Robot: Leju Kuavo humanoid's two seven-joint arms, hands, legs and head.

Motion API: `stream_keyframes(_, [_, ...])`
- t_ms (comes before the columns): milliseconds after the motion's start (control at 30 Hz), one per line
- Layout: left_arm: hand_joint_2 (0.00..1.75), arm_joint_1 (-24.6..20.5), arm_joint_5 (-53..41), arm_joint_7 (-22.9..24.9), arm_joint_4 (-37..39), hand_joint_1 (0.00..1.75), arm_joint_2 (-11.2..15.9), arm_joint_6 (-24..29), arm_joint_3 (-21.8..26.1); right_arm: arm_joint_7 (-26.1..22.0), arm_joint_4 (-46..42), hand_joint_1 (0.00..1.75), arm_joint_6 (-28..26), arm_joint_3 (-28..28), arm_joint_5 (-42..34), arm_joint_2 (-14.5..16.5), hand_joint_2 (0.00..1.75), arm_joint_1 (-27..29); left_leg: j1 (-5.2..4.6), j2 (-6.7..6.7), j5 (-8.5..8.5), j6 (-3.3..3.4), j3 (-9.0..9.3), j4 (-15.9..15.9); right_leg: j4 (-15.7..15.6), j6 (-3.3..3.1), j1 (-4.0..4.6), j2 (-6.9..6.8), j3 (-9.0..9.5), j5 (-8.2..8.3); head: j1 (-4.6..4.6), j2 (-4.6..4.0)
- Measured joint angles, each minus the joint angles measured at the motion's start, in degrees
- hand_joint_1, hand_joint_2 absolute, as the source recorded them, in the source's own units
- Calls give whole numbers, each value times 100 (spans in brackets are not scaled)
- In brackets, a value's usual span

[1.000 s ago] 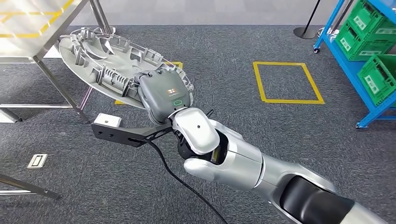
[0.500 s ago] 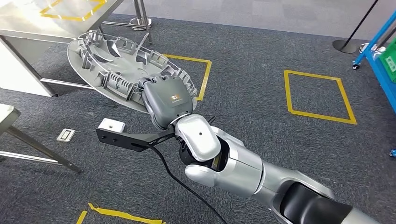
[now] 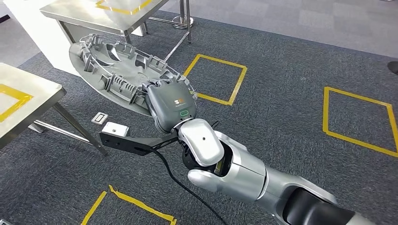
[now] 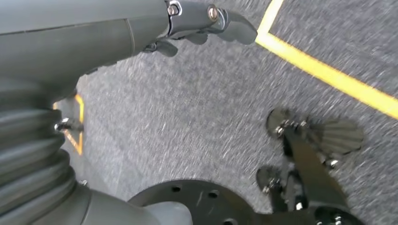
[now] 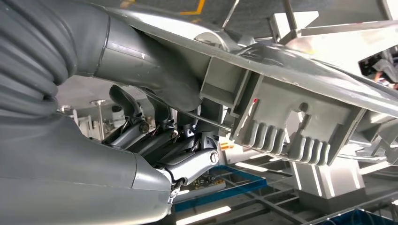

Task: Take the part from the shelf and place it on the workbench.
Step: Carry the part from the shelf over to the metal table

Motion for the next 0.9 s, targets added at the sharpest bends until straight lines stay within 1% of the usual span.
stream_keyframes(33, [175,9,-2,15,1,0,3,2,1,0,-6,175,2,-1,1,12,175,3,-7,105,-31,-28,-34,39,-24,-42,-9,-68,13,22,-8,0])
stream_keyframes(67, [175,11,-2,26,1,0,6,4,1,1,-15,175,5,-4,3,24,175,8,-17,277,-125,-50,-109,177,-48,-82,-23,-145,24,41,-19,0])
stream_keyframes(100, [175,5,-2,32,2,0,8,5,2,1,-23,175,8,-9,7,32,175,16,-23,489,-279,-65,-221,428,-63,-111,-25,-226,27,51,-30,0])
stream_keyframes(133, [175,-5,-1,37,2,0,6,7,2,1,-30,175,13,-18,12,37,175,31,-28,661,-470,-86,-375,771,-65,-131,-18,-306,27,48,-39,1])
stream_keyframes(167, [175,-14,-1,38,2,0,5,8,2,1,-34,175,19,-27,16,37,175,48,-21,750,-643,-106,-538,1141,-63,-141,-12,-394,25,43,-41,1])
stream_keyframes(200, [175,-16,0,38,2,0,7,8,3,0,-36,175,31,-33,21,37,175,70,-13,789,-741,-123,-651,1418,-62,-145,-8,-481,25,38,-40,1])
stream_keyframes(233, [175,-11,0,38,2,0,10,9,4,0,-38,175,44,-38,25,37,175,92,-6,812,-741,-135,-674,1518,-59,-143,-7,-566,25,31,-40,1])
stream_keyframes(267, [175,-3,1,35,1,0,16,9,6,0,-44,175,56,-39,31,37,175,112,0,844,-641,-143,-584,1396,-53,-133,-8,-647,26,23,-42,0])
stream_keyframes(300, [175,4,1,28,0,0,24,9,8,0,-51,175,66,-42,38,37,175,128,5,912,-475,-146,-394,1079,-43,-117,-10,-724,31,9,-41,0])
stream_keyframes(333, [175,5,2,19,-1,0,29,9,9,0,-61,175,69,-48,45,37,175,137,-1,1054,-340,-140,-179,685,-30,-93,-5,-795,37,-11,-42,0])
stream_keyframes(367, [175,1,4,9,-2,0,32,9,9,0,-72,175,70,-61,51,37,175,142,-9,1180,-235,-105,2,356,-10,-61,16,-861,41,-35,-38,1])
stream_keyframes(400, [175,-4,6,0,-2,0,32,9,10,0,-84,175,72,-74,59,37,175,142,-23,1258,-188,-60,107,153,3,-30,36,-917,48,-53,-30,1])
stream_keyframes(433, [175,-6,8,-6,-1,0,29,9,11,1,-96,175,73,-86,68,37,175,142,-36,1283,-191,-7,135,81,7,0,59,-977,59,-65,-21,1])
stream_keyframes(467, [175,-2,9,-9,-1,0,28,9,12,1,-105,175,75,-94,79,38,175,142,-40,1211,-178,45,128,86,6,28,74,-1038,72,-74,-14,1])
stream_keyframes(500, [175,4,9,-9,-1,0,28,9,14,1,-114,175,75,-97,91,40,175,142,-36,1130,-174,83,118,90,0,59,68,-1080,87,-88,-9,1])
stream_keyframes(533, [175,11,9,-9,-1,0,28,9,16,1,-121,175,77,-97,102,43,175,142,-25,1060,-167,117,115,85,30,94,53,-1017,89,-129,-9,1])
stream_keyframes(567, [175,12,9,-2,-1,0,28,9,18,0,-129,175,79,-98,110,45,175,143,-12,989,-156,150,114,77,143,125,32,-875,50,-217,-5,0])
stream_keyframes(600, [175,6,8,11,-1,0,29,9,19,0,-137,175,81,-101,116,45,175,144,0,917,-146,180,114,71,379,152,12,-681,-51,-358,3,0])
stream_keyframes(633, [175,-3,4,33,-1,0,29,5,20,0,-142,175,83,-103,119,41,175,149,4,843,-139,202,105,70,722,166,-2,-475,-209,-530,12,0])
stream_keyframes(667, [175,-12,-3,62,-1,0,30,1,20,0,-145,175,85,-105,120,37,175,157,2,760,-134,218,96,71,1115,169,-5,-361,-403,-696,19,0])
stream_keyframes(700, [175,-18,-16,93,-1,0,30,-5,20,0,-145,175,88,-107,120,34,175,168,-1,671,-130,225,89,72,1444,168,-2,-305,-576,-799,22,0])
stream_keyframes(733, [175,-17,-29,122,-1,0,30,-12,20,0,-145,175,90,-107,119,32,175,178,-4,580,-126,225,85,75,1601,159,0,-281,-672,-798,23,0])
stream_keyframes(767, [175,-11,-41,146,-1,0,30,-15,20,0,-145,175,92,-107,119,32,175,187,-6,486,-122,221,84,81,1531,143,1,-263,-661,-682,22,0])
stream_keyframes(800, [175,-7,-50,161,-1,0,30,-17,20,0,-145,175,93,-107,119,32,175,190,-5,393,-117,212,84,87,1243,120,0,-223,-541,-478,24,0])
stream_keyframes(833, [175,-3,-55,170,0,0,27,-20,20,0,-145,175,94,-107,119,32,175,190,2,306,-111,199,80,94,841,92,-6,-106,-367,-275,23,0])
stream_keyframes(867, [175,-5,-57,175,1,0,23,-21,20,0,-145,175,94,-107,120,32,175,188,0,221,-102,173,62,105,467,72,-16,53,-206,-126,18,0])
stream_keyframes(900, [175,-9,-59,178,1,0,21,-23,20,0,-146,175,94,-108,120,32,175,185,7,143,-86,136,37,107,210,64,-20,181,-95,-45,17,0])
